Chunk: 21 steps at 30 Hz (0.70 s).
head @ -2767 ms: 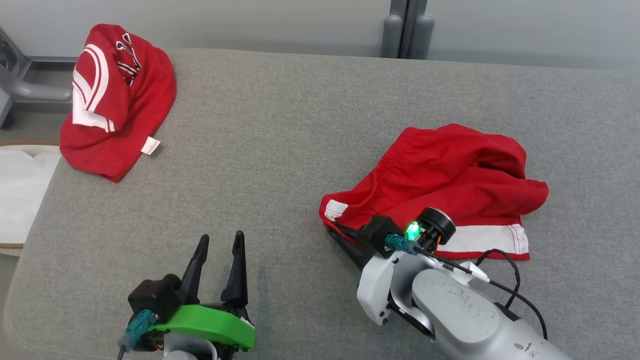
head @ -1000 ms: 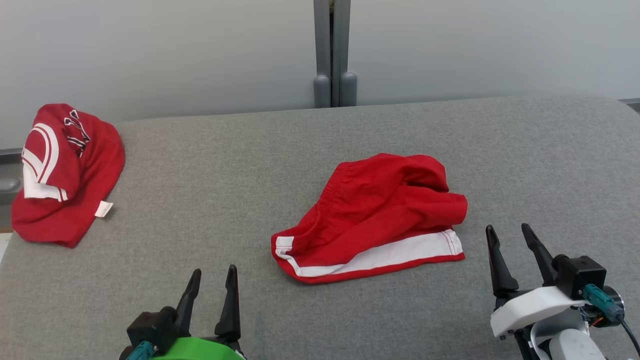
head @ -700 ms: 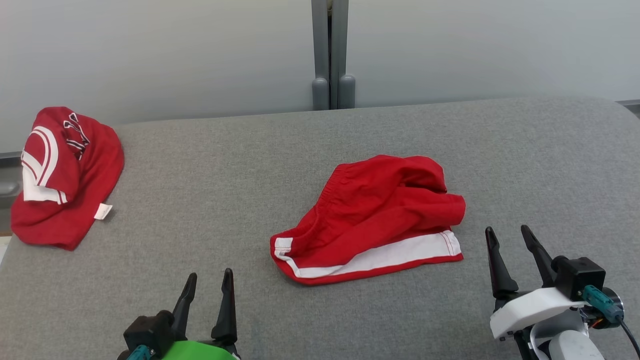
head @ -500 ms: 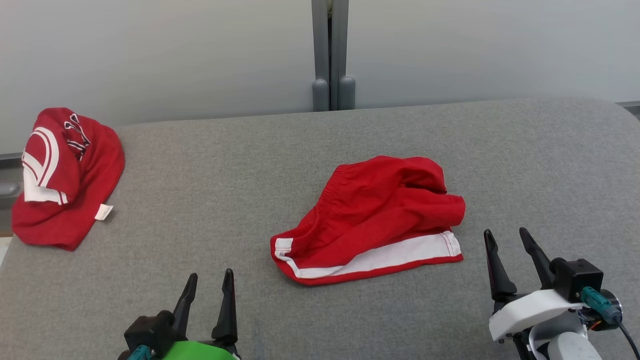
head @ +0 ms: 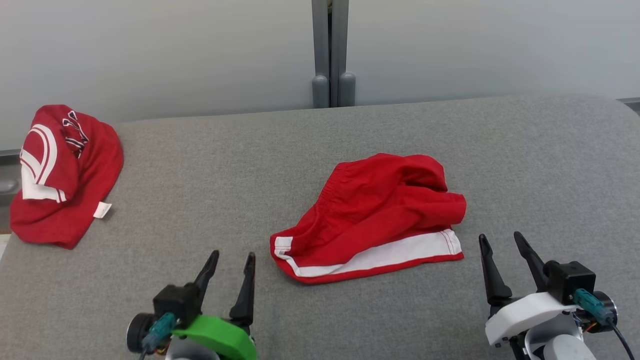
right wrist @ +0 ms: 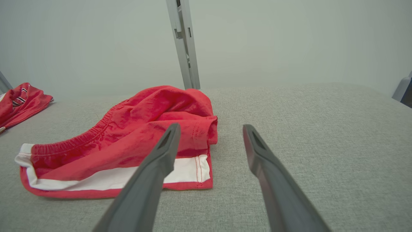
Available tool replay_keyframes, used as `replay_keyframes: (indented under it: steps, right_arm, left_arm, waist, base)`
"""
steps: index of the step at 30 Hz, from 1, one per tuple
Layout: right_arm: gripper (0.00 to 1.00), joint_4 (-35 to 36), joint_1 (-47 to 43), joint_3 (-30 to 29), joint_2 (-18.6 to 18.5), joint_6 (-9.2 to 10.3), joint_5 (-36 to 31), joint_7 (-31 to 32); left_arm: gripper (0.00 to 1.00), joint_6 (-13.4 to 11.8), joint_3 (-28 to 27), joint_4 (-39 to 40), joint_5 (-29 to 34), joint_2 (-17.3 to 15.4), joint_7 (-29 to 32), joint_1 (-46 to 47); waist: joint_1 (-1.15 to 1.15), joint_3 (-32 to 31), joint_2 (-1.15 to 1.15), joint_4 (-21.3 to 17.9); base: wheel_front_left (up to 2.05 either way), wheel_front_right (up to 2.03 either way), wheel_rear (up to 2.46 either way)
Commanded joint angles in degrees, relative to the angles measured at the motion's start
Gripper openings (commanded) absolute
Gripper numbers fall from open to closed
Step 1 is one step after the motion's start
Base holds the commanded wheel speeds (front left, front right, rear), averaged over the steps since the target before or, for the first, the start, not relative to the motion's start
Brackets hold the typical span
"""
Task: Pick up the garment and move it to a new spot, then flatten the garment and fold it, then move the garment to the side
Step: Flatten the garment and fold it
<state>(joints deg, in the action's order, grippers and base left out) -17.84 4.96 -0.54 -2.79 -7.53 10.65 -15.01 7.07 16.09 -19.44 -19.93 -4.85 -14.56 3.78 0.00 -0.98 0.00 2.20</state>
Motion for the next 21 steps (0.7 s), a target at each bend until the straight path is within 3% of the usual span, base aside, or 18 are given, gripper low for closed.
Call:
replay_keyframes:
  steps: [1,14,21]
  right_arm:
    - [1.00,-0.3,-0.4,0.2,-0.2,0.08,-0.5,-0.2]
    - [1.00,-0.6,2.6,1.7,-0.2,0.07,-2.2,-0.2]
    - [1.00,-0.5,4.0,1.6,-0.2,0.08,-2.7,-0.2]
  left_arm:
    - [1.00,0.4,1.7,-0.8,0.4,-0.9,1.1,2.5]
    - [1.00,0.4,28.3,-5.8,-9.7,-12.1,15.4,24.0]
    - [1.00,0.4,38.9,-10.0,-14.8,-15.1,18.5,31.9]
  waist:
    - [0.00,0.3,0.00,-0.1]
    - [0.00,5.5,0.00,-1.9]
    - [0.00,8.9,0.00,-2.5]
  base:
    - [0.00,0.00,0.00]
    - [0.00,0.00,0.00]
    - [0.00,0.00,0.00]
